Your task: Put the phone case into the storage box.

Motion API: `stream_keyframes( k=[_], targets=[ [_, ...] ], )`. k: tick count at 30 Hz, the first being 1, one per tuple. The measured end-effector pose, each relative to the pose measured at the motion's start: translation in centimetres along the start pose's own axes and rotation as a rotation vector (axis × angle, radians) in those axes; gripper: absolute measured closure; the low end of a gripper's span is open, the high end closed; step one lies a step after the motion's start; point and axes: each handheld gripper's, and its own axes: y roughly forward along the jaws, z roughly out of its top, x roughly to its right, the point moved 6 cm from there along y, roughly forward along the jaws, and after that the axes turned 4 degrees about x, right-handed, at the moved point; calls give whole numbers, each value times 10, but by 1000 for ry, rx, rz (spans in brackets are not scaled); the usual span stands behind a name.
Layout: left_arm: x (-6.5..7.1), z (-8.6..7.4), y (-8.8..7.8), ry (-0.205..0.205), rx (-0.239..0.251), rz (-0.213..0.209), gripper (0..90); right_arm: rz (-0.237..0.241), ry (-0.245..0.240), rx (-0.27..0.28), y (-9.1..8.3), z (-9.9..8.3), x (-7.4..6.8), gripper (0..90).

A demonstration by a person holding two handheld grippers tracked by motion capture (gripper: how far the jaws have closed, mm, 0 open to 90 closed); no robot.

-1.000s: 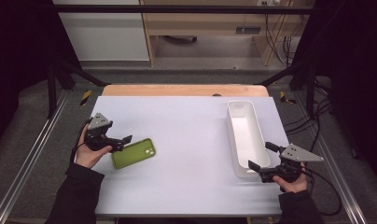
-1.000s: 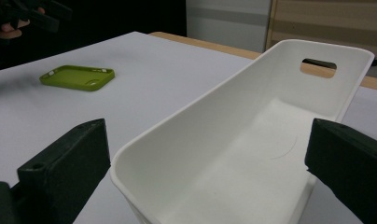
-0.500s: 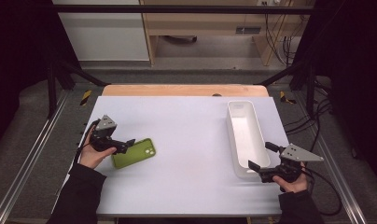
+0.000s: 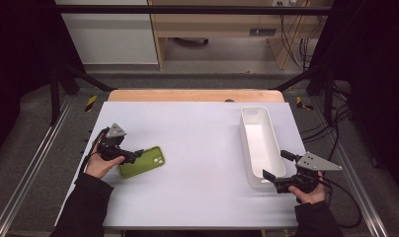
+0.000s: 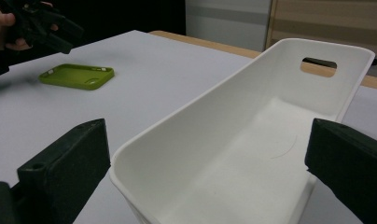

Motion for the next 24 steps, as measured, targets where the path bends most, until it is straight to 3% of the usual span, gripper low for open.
stream_keyframes(
  k=[14,24],
  targets=[
    [-4,-13,13,9,-79,-9,26,0,2,0,0,0,0,5],
    [-6,-21,17,16,-103,-9,139,-1,2,1,0,0,0,5]
  ],
)
